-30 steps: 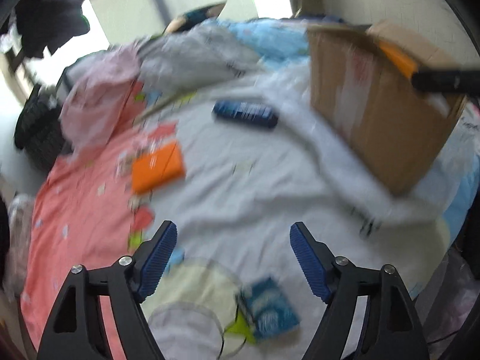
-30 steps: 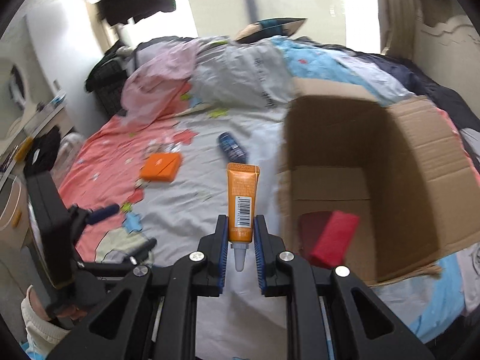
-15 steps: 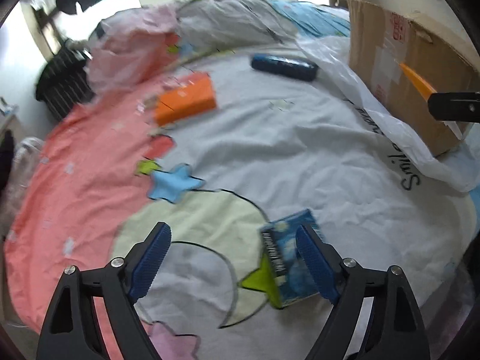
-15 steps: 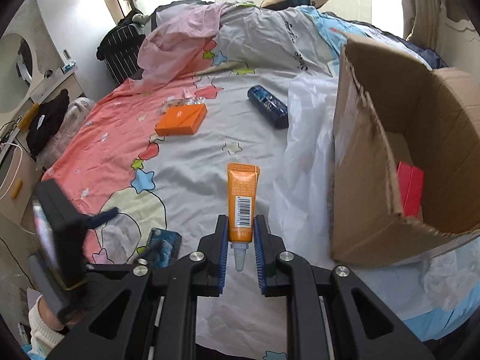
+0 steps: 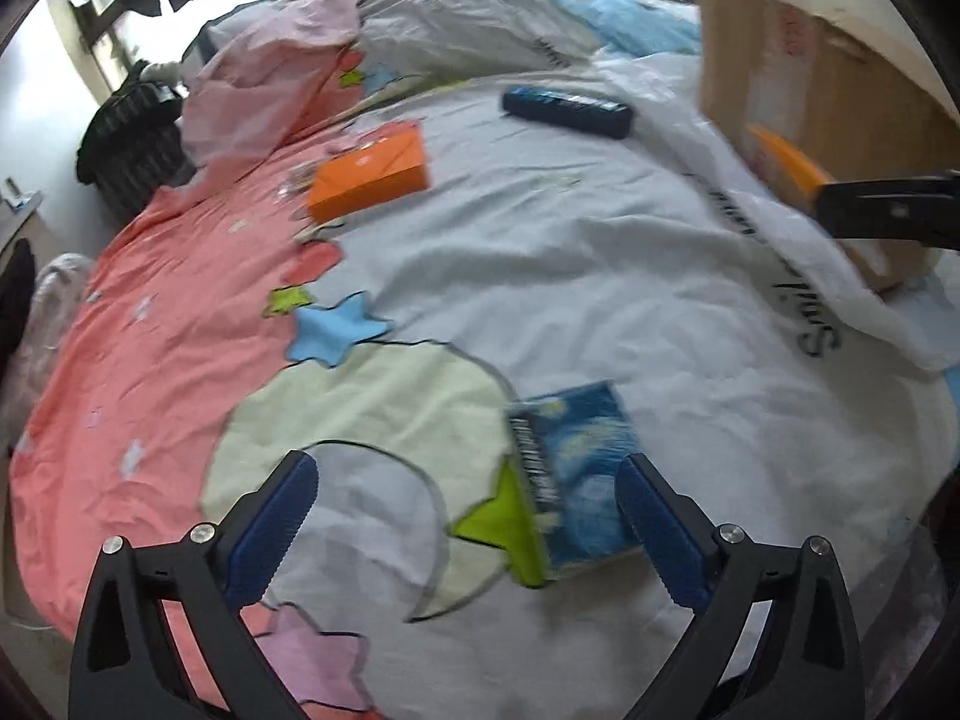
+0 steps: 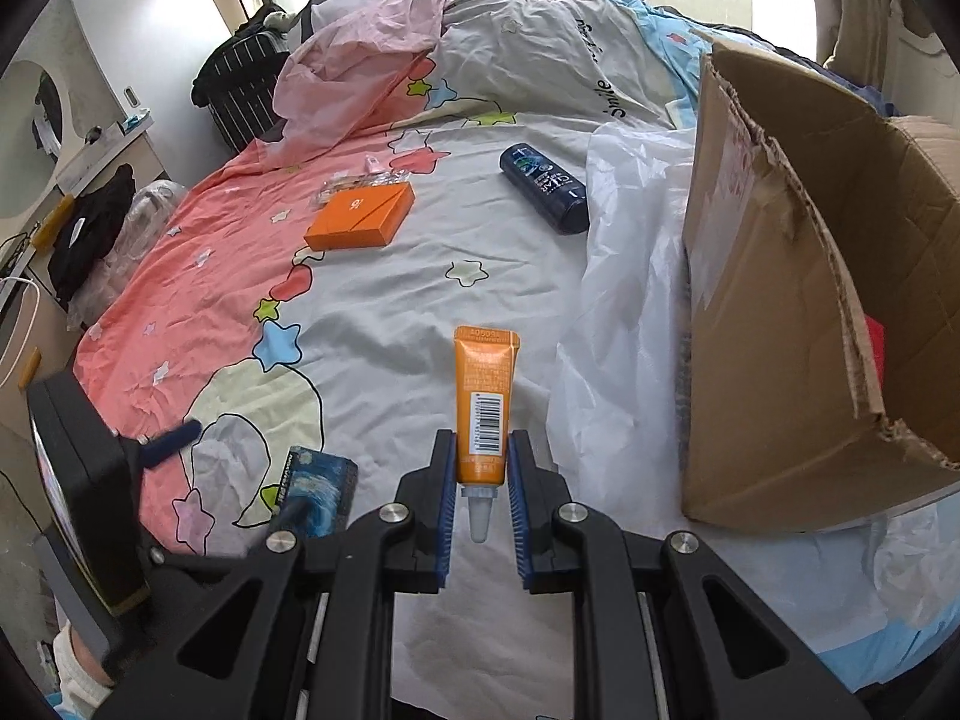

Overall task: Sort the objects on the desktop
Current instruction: 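Carry the tissue pack and the orange tube with both tools toward the cardboard box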

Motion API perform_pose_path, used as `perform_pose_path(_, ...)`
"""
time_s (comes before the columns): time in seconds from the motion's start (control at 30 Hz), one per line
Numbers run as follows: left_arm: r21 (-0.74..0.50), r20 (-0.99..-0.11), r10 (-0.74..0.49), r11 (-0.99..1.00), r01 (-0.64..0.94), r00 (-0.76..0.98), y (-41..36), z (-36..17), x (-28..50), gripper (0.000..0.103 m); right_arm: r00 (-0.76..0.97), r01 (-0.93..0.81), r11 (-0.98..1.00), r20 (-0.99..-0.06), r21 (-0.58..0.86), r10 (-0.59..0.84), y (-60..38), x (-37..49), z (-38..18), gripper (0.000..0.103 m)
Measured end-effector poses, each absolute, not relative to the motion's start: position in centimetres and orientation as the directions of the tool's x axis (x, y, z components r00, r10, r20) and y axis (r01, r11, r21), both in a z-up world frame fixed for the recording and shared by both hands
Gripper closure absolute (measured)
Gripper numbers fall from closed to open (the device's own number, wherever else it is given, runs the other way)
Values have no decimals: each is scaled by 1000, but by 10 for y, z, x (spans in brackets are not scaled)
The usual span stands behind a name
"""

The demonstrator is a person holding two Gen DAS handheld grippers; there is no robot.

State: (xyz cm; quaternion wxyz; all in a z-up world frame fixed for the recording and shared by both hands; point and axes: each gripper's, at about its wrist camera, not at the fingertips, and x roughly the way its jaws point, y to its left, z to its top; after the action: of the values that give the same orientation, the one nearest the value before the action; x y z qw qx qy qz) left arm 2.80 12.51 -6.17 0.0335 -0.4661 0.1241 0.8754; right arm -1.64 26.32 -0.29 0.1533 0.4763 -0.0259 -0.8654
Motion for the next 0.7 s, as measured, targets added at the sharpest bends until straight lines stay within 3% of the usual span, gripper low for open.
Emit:
perform_pose_path(0.13,62,-859,46,-980,-191,-511,130,-73,22,1,-491,229,-954,-823,193,-284,268,-18,-8,88)
perform_pose_path(0.27,17,-860,85,-981,-195,-503,134,-77,19,2,-487,219,-957,-828,190,-276,273,-17,-12,88)
perform_pose_path(0.37,-12,-859,111,-980,-197,-499,136,-80,18,20,-481,213,-958,-833,192,-274,275,-18,-15,88)
perform_pose_path(0.4,-21,-859,119,-980,-198,-498,137,-81,17,36,-478,212,-958,-834,193,-274,276,-18,-17,88)
perform_pose_path(0.47,-31,-859,125,-981,-194,-497,133,-78,14,56,-475,211,-957,-835,197,-277,276,-19,-18,88)
perform_pose_path(0.7,-50,-849,152,-977,-209,-507,126,-64,12,56,-467,225,-953,-836,203,-288,272,-19,-21,88)
